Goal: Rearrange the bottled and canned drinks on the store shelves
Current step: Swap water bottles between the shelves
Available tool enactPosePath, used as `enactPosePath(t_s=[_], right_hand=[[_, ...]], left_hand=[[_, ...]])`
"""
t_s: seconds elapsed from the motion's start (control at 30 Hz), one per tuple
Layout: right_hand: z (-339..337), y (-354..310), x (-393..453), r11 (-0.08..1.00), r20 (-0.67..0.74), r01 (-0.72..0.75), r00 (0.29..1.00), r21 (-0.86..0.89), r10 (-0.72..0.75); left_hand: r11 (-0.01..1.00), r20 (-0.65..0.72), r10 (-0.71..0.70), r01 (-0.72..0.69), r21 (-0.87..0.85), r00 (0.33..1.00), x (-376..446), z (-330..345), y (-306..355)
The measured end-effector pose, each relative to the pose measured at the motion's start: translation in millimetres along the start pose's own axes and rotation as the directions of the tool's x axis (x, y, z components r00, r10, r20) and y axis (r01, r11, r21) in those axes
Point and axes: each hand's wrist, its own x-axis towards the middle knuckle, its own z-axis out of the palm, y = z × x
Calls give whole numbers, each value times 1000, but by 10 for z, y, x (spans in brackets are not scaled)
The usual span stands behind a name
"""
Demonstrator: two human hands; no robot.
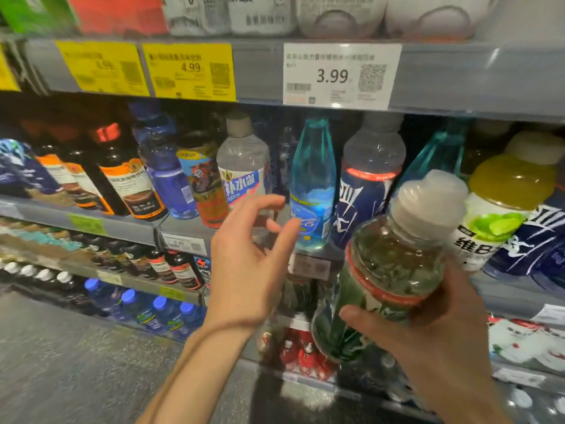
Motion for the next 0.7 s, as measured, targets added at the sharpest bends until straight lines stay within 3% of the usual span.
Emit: enactPosePath(t_s=[0.23, 0.37, 0.5, 0.7], right_hand=[[174, 141, 39, 996, -209, 30, 977, -88, -48], [244, 107, 62, 993, -231, 35, 971, -108, -60], [306, 43, 92, 991, -232, 92, 966, -94, -112], [351, 123, 147, 986, -313, 128, 937, -109, -156]], left_hand=[[959, -3, 142, -137, 247, 990, 802, 217, 203], [914, 150, 58, -113, 390, 987, 1062, 386, 253], [973, 124, 79, -104, 206, 989, 985, 293, 207], [968, 68, 251, -251, -11, 966, 588, -81, 74]])
